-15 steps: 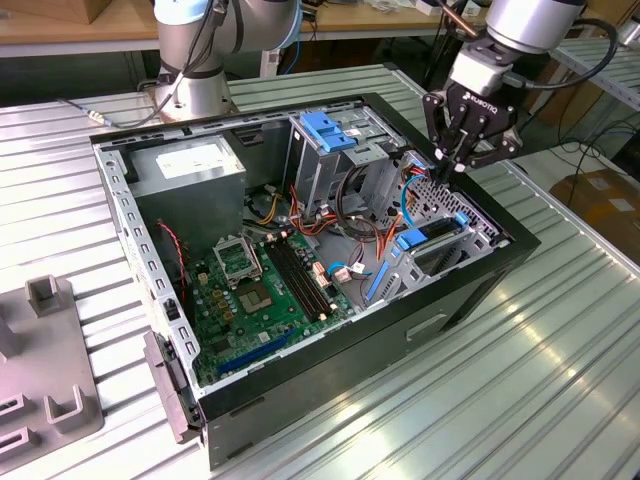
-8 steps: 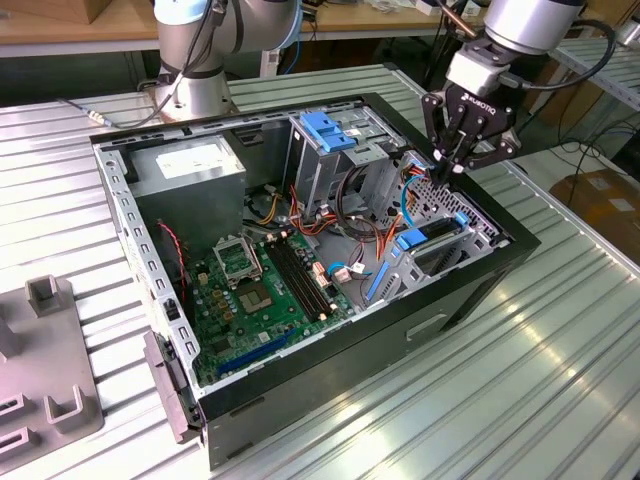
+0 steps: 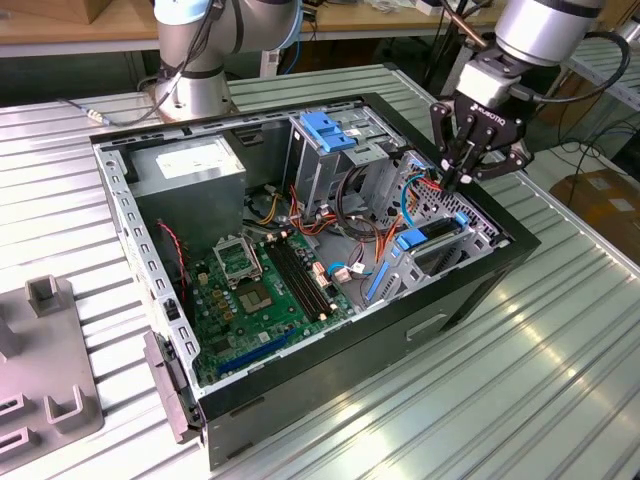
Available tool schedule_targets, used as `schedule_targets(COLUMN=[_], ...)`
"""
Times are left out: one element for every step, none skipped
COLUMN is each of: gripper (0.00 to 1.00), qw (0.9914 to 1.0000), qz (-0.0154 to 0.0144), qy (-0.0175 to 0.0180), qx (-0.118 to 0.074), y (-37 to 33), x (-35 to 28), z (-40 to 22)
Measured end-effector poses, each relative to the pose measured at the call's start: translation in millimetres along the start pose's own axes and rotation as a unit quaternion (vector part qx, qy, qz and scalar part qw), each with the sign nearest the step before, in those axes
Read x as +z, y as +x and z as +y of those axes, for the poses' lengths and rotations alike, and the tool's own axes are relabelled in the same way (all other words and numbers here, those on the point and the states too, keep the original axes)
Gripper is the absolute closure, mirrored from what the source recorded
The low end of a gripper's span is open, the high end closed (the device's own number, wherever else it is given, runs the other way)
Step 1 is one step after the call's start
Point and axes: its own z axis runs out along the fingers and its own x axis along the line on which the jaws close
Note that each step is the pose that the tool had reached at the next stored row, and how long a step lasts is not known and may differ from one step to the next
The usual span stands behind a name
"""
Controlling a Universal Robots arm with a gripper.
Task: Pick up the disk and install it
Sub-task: 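Insert the first disk wire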
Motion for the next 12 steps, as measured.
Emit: schedule_targets(gripper=[0.83, 0.83, 0.83, 0.83, 0.83, 0.83, 0.83, 0.83, 0.83, 0.83, 0.83, 0.83], qw=[0.99994, 0.99980, 0.99959, 0.99932, 0.99896, 0.99881, 0.99878, 0.99878, 0.99878, 0.99878, 0.99878, 0.99878], qz=[-0.0002, -0.0002, -0.0003, -0.0004, -0.0005, -0.0004, -0.0004, -0.0004, -0.0004, -0.0004, -0.0005, -0.0005], qy=[-0.0002, -0.0004, -0.0006, -0.0008, -0.0010, -0.0011, -0.0011, -0.0011, -0.0012, -0.0011, -0.0011, -0.0011], qx=[0.011, 0.020, 0.029, 0.037, 0.045, 0.049, 0.049, 0.049, 0.049, 0.049, 0.049, 0.049], y=[0.0, 0.0, 0.0, 0.0, 0.0, -0.1, 0.5, 1.3, 2.5, 4.0, 7.7, 13.5], x=[0.9, 1.5, 2.2, 3.0, 4.0, 4.8, 5.6, 6.2, 7.0, 7.5, 8.3, 8.9], z=[0.0, 0.0, 0.0, -0.1, 0.0, 0.1, 1.3, 2.6, 4.9, 7.1, 11.1, 14.3])
